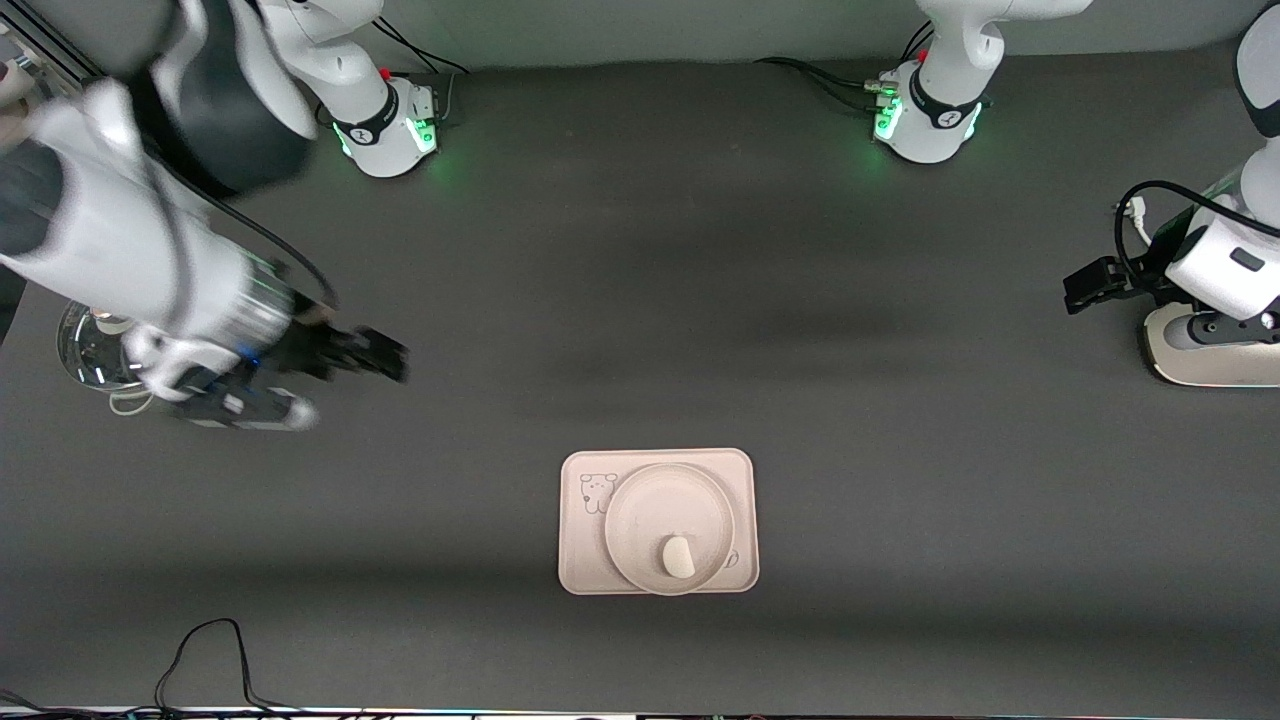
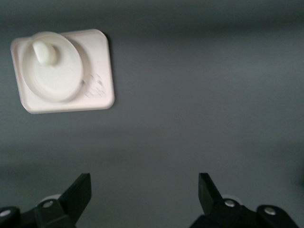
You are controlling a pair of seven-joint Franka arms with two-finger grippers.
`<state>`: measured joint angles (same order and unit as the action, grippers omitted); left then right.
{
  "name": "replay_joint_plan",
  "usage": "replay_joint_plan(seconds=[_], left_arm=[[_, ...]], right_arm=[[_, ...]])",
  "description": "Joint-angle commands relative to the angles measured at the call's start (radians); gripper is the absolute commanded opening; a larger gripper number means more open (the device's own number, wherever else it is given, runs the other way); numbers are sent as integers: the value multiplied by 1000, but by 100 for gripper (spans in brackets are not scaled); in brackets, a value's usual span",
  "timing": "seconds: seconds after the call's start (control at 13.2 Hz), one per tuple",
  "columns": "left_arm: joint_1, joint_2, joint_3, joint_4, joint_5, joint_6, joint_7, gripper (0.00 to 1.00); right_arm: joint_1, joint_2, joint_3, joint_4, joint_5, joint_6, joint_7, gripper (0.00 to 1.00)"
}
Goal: Place bun in plate and plate on tray
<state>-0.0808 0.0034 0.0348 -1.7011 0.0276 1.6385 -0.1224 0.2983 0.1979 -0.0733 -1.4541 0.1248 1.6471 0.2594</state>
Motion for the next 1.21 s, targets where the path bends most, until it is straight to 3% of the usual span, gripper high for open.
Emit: replay_joint_plan(seconds=[0.0,0.53,1.13], left_arm=[[-7,-10,5,9,6,-11,9,100],[-8,-7,7,15,8,-11,6,100],[-7,-7,7,21,8,-40,3,100]], right_arm=[[-91,-115,13,-86,-43,-59,-190,100],[-123,-160,-117,-86,-111,-110,-374,100],[-191,-158,-115,-86,-137,-110,-370,100]])
